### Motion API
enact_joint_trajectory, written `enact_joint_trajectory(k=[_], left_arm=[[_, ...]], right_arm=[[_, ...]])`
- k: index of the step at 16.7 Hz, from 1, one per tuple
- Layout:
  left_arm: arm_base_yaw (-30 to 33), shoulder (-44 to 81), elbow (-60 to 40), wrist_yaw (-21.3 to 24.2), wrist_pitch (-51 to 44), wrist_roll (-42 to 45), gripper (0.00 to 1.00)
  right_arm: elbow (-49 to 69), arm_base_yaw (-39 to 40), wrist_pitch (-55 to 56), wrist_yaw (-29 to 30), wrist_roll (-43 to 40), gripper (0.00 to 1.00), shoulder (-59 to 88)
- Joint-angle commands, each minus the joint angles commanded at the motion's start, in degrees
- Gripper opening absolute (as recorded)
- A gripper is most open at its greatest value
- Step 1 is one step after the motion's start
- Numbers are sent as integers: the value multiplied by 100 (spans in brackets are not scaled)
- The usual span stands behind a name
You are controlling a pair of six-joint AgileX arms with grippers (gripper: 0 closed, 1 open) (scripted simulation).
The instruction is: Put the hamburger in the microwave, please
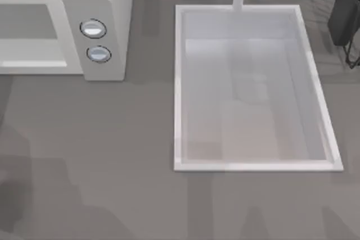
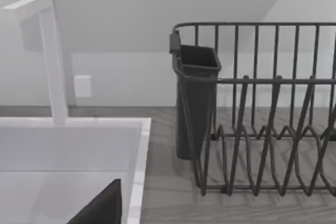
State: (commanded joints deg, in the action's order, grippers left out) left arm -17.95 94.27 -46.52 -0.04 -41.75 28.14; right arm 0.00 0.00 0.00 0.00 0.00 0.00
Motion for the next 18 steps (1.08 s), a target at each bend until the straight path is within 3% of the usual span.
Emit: enact_joint_trajectory(k=[3,8,18], left_arm=[[-10,342,331,1,651,14,100],[-13,426,413,1,785,17,100],[-13,426,413,1,785,17,25]], right_arm=[[0,0,0,0,0,100,0],[0,0,0,0,0,100,0],[0,0,0,0,0,100,0]])
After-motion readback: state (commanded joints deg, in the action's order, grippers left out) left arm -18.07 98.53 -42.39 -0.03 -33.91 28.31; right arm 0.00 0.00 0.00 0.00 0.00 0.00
